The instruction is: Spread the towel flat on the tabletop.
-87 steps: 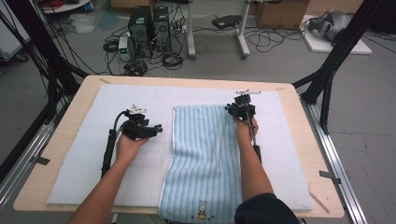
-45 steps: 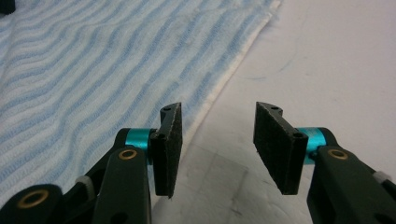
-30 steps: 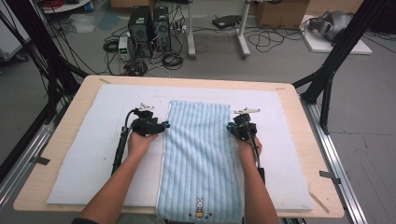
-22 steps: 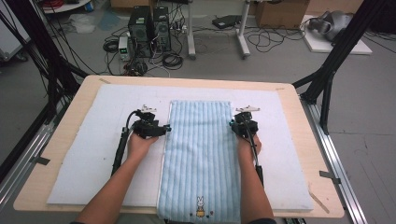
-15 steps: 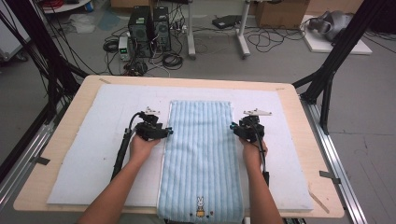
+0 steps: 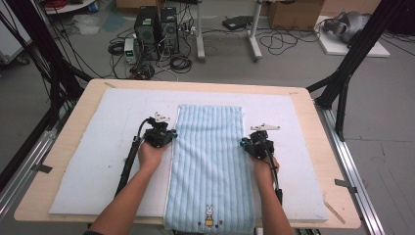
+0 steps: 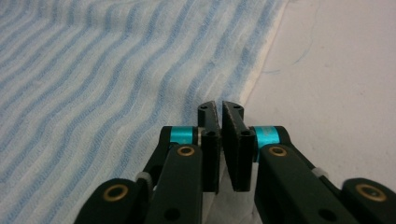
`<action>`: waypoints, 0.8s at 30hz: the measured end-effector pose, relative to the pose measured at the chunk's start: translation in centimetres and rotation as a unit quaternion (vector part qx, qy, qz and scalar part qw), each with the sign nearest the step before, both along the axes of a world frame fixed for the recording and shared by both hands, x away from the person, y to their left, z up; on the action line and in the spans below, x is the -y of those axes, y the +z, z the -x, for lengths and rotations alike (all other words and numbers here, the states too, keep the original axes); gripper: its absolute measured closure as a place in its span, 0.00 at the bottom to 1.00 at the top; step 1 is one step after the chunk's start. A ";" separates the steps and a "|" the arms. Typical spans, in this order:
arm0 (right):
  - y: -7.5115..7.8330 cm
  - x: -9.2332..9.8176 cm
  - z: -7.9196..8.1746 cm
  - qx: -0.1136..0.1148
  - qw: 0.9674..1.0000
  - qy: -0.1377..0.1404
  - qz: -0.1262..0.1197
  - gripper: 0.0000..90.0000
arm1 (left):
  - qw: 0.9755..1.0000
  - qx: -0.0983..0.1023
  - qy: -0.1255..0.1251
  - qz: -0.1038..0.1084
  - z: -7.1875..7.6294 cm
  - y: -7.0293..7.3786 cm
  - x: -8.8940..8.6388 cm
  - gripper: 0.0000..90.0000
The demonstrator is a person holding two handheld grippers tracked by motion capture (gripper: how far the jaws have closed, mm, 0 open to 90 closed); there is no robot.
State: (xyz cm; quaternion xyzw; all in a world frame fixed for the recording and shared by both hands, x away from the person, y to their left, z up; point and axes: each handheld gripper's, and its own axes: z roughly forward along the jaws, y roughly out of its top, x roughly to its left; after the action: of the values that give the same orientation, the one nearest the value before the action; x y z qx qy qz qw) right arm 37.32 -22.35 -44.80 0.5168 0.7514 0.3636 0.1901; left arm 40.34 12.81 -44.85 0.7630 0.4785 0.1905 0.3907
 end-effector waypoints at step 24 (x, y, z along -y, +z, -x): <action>2.3 2.5 8.4 0.055 0.998 -0.016 -0.041 0.52 | 0.996 0.016 -0.033 0.077 6.8 1.8 -4.2 0.48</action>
State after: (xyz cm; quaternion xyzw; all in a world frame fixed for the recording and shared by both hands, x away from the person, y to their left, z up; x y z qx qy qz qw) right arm 28.93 -24.83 -42.51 0.5149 0.7162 0.4187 0.2159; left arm 33.59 17.04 -43.08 0.7427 0.4602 0.1519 0.4621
